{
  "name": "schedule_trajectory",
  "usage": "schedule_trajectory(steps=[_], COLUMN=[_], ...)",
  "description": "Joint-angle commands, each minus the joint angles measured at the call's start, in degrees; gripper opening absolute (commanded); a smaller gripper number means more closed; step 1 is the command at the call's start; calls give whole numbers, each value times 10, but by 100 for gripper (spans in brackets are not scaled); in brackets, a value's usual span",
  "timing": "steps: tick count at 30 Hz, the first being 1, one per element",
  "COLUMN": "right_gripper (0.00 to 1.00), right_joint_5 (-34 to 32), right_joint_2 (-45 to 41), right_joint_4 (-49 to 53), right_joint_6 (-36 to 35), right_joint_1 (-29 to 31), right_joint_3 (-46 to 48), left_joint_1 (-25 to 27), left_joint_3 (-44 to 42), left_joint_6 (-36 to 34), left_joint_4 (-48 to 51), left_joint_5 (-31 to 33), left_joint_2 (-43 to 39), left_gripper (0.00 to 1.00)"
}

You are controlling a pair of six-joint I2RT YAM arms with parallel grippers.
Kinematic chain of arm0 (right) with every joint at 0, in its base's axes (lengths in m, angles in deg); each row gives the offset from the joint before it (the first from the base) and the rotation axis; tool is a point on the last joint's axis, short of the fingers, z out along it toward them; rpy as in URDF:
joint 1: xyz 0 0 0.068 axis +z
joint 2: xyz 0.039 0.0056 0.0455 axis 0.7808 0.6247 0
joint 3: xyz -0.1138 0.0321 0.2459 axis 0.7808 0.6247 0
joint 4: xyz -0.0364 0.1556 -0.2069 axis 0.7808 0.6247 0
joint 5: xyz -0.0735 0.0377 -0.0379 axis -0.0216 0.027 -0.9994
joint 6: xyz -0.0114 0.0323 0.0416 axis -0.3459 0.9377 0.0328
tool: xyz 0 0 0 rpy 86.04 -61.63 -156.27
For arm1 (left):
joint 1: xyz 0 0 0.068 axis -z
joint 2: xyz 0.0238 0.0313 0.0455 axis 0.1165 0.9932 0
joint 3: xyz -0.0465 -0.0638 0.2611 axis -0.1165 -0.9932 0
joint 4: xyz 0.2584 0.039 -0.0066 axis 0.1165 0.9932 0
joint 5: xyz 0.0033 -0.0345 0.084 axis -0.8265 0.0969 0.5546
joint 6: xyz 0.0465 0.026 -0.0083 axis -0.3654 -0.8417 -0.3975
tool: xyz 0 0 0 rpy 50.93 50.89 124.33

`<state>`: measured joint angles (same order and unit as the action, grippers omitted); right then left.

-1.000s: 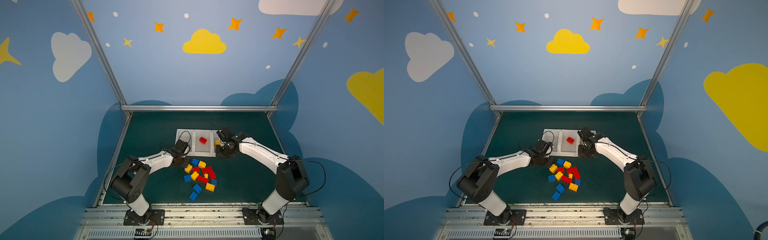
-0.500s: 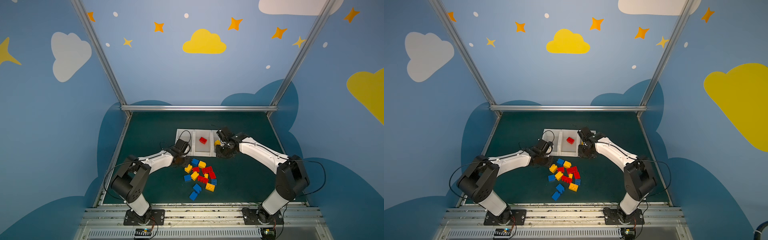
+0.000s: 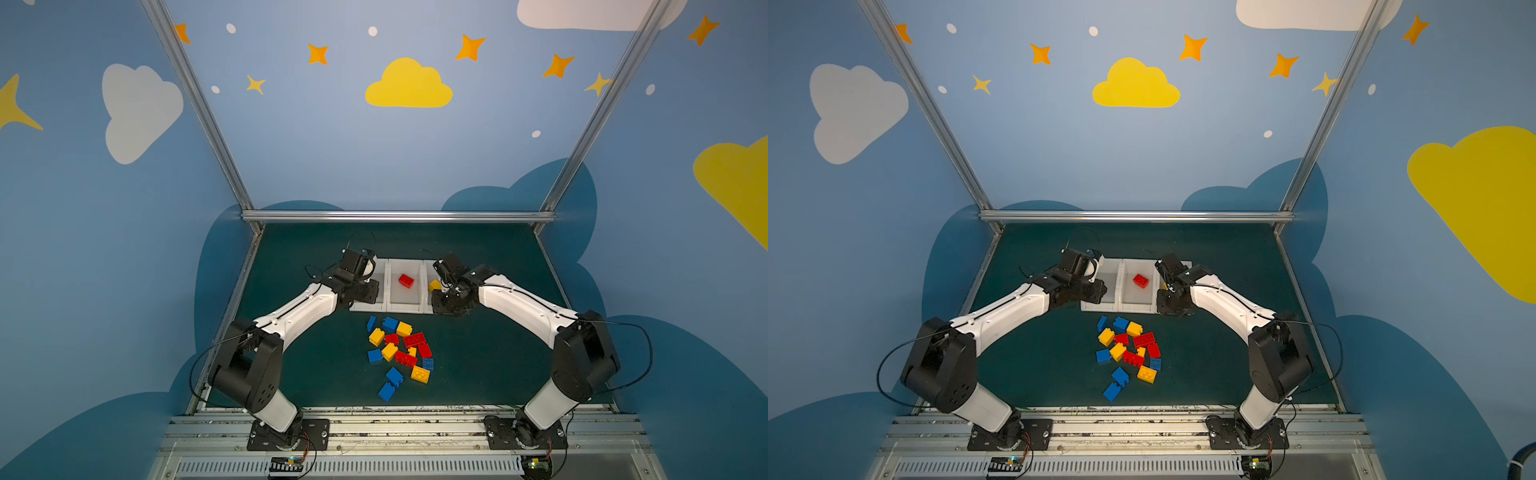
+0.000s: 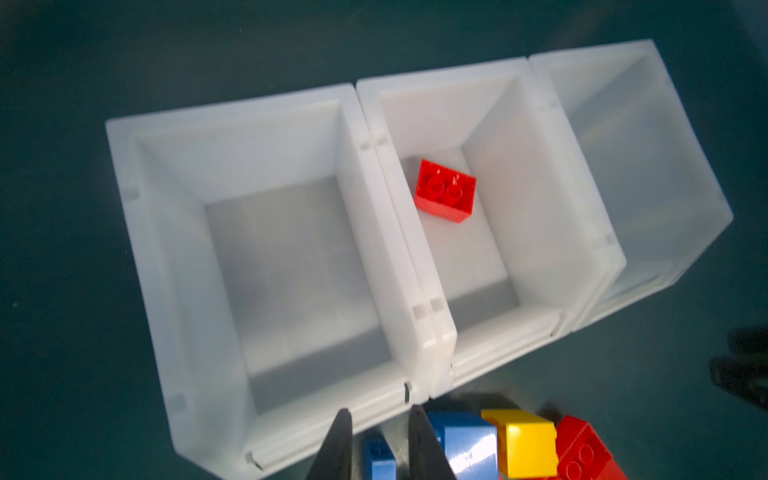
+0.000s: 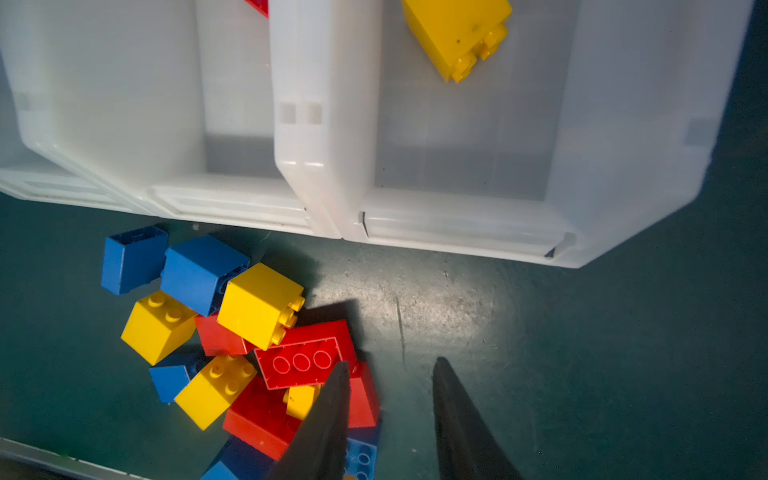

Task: Sort the legos into containers by color

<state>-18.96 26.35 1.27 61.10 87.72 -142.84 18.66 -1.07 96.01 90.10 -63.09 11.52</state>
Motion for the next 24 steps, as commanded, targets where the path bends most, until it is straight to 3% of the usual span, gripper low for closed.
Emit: schedule_trajectory(steps=[1,6,12,15,19,24], right_gripper=[35,35,37,37,37,35], right_joint_5=[-9,-19,-14,-8,-3,-2], right_joint_2=[-26,-38,-32,-23,-18,-20], right_joint_4=[13,17,11,9,6,4], right_joint_6=[-1,1,4,3,3,4], right_joint_1=[1,0,-1,-1,0,0], right_joint_3=[-1,6,7,3,2,8], left_joint_1=[-17,-11,25,32,38,42], left_joint_3=[27,10,-86,-126,-145,-124], left_joint_6=[-33,-32,-4,18,26,28], left_joint_4=[28,33,26,14,-1,8], left_joint_5=[-34,-50,-37,-30,-30,-19], left_joint_2=[45,28,-41,-51,-37,5], left_gripper=[25,28,51,57,56,48])
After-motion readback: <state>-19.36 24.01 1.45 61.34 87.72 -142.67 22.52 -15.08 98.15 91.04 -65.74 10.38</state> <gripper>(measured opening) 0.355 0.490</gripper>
